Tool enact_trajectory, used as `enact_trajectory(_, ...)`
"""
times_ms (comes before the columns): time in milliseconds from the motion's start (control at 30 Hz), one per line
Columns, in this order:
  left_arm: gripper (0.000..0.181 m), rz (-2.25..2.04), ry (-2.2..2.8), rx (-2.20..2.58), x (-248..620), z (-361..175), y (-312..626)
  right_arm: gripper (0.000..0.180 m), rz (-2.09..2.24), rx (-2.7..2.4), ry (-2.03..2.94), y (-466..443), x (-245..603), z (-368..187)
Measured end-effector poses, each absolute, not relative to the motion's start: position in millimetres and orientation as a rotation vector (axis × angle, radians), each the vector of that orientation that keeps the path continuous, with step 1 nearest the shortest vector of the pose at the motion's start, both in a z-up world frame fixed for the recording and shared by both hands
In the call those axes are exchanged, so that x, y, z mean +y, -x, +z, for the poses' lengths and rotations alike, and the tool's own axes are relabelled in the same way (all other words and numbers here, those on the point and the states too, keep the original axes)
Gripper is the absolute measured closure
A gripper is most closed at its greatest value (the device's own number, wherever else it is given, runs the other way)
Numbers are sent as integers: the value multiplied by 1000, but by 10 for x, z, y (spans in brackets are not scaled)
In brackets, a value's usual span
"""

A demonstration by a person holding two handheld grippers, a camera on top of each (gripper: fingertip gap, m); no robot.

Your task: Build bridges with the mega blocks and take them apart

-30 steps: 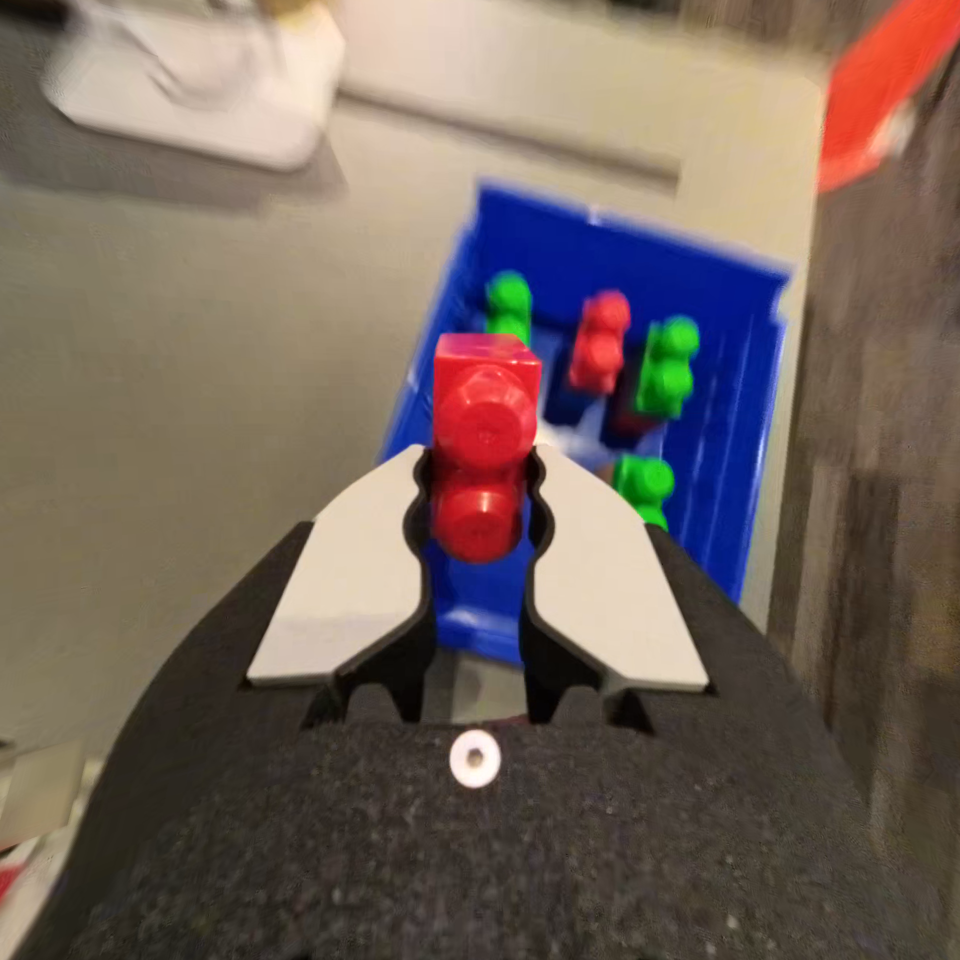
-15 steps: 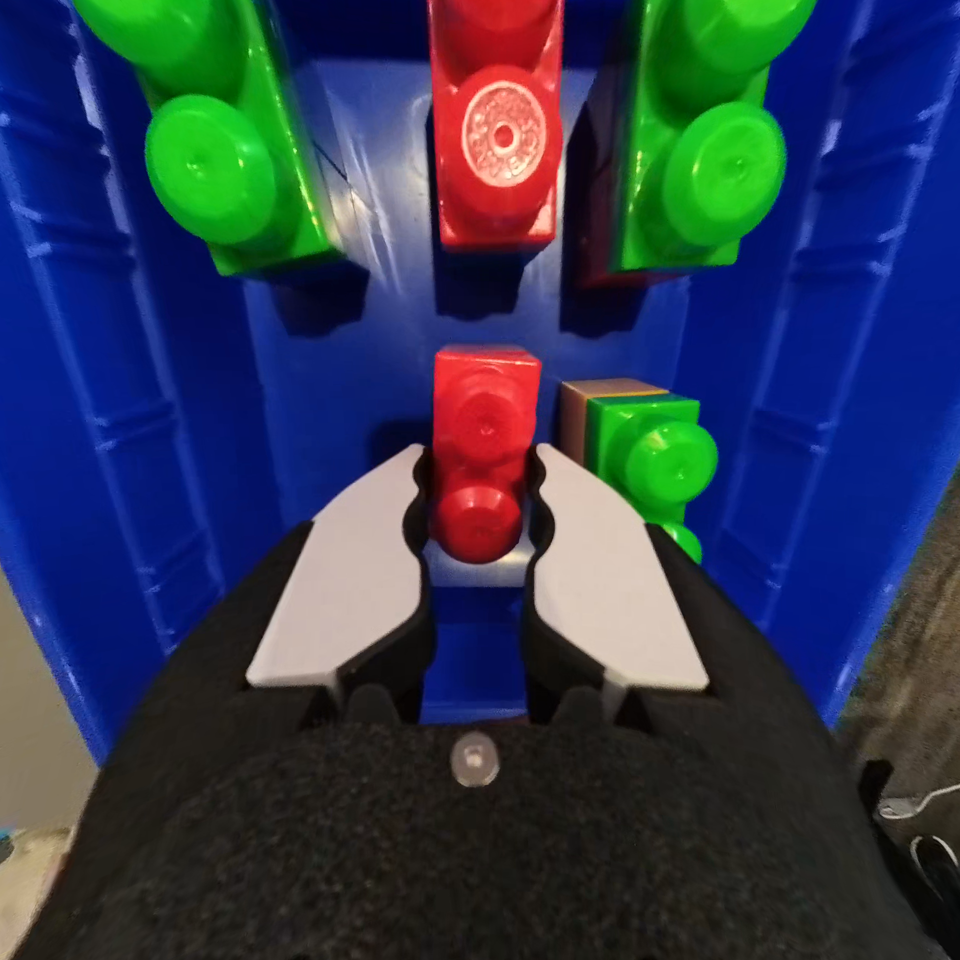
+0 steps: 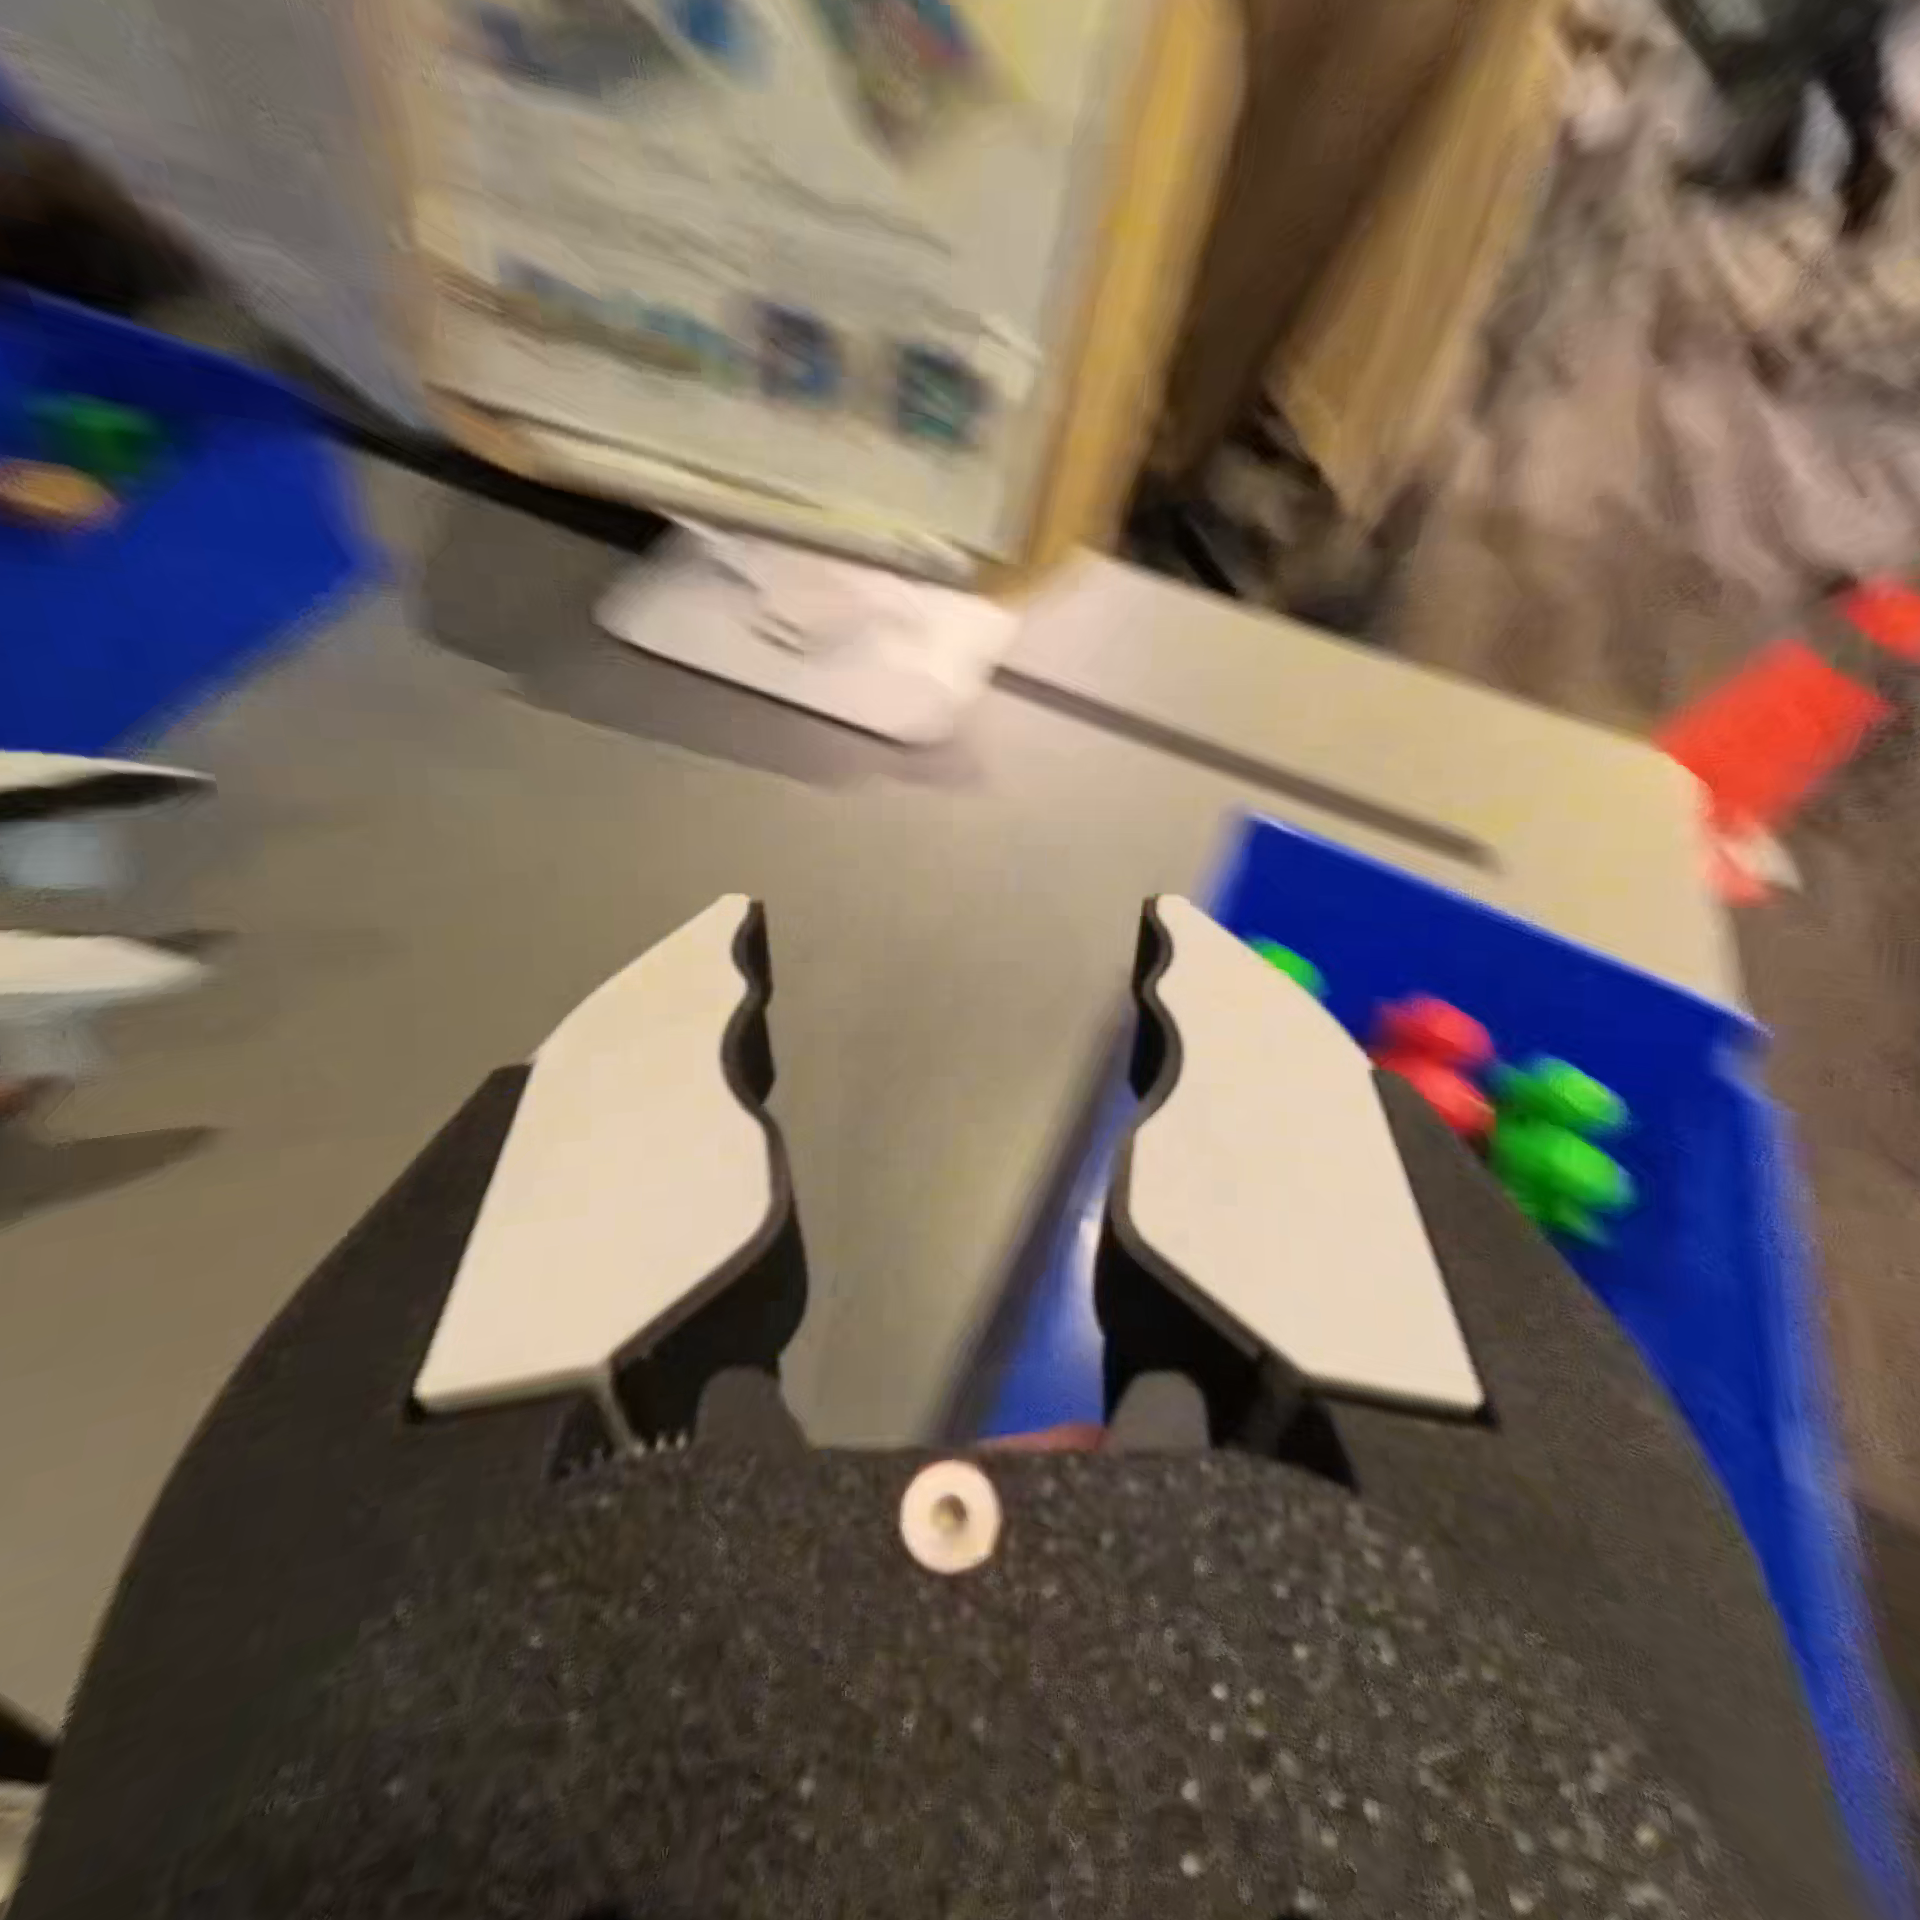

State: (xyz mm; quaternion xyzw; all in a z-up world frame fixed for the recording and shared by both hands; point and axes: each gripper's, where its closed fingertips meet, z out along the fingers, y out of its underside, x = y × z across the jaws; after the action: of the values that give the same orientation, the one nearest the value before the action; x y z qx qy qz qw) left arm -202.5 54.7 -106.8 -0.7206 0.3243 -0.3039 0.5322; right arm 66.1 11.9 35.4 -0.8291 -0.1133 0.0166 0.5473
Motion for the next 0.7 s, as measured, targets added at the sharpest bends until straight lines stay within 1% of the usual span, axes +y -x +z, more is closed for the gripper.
enact_trajectory(33,83,-719,1720,772,544,-1066,2018,115,138,-333,1885,-253,46,338)
enact_trajectory(100,84,-731,1725,764,518,-1069,1999,114,258,-442,1795,416,-25,96)
enact_trajectory(200,86,-736,1738,750,496,-1074,1985,121,238,-556,1728,930,99,-389)
enact_trajectory(300,88,-695,1754,746,500,-1111,2020,120,228,-584,1725,1055,268,-738)
enact_trajectory(467,93,-672,1758,729,469,-1090,2115,122,206,-584,1692,971,344,-1006)
enact_trajectory(700,89,-645,1806,743,350,-1077,2157,127,264,-616,1643,1057,229,-954)
